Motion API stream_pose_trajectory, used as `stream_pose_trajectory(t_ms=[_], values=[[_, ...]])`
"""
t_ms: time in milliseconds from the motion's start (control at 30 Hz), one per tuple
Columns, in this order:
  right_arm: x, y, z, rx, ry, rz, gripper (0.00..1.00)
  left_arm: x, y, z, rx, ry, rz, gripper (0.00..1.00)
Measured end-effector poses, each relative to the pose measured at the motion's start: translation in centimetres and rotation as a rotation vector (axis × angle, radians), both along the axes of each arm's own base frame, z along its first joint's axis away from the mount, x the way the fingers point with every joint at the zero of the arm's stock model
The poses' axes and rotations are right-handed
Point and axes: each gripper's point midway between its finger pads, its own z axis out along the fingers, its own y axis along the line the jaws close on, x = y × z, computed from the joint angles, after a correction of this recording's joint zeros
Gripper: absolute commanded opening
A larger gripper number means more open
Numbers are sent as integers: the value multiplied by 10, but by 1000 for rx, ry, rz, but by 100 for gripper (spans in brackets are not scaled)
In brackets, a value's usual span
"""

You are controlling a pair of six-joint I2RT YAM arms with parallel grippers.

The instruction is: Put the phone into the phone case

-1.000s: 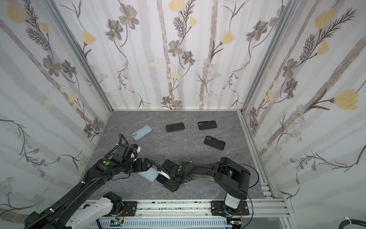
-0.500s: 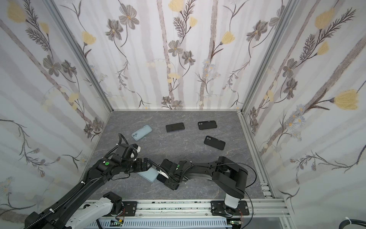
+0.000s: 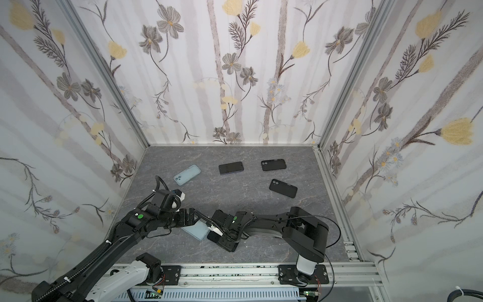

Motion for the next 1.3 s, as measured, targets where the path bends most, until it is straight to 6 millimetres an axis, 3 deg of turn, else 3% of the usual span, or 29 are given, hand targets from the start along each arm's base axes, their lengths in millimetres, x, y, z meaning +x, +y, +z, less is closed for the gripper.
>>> stream_pose_trajectory(t_ms=[400,633,900,1067,1300], values=[[3,7,31,93,-19,8,58,11,-5,19,-6,10,17,98],[21,1,69,187,-62,-24,57,22,-20,33,-70,58,-3,92],[33,-7,109,288,-118,-25,57,30,-45,53,-241,48,-73,79],[35,-11,130,340,-160,-9,57,25,-58,59,-334,70,-120,74],[34,-13,143,370,-186,18,56,17,-73,72,-460,78,-174,57]])
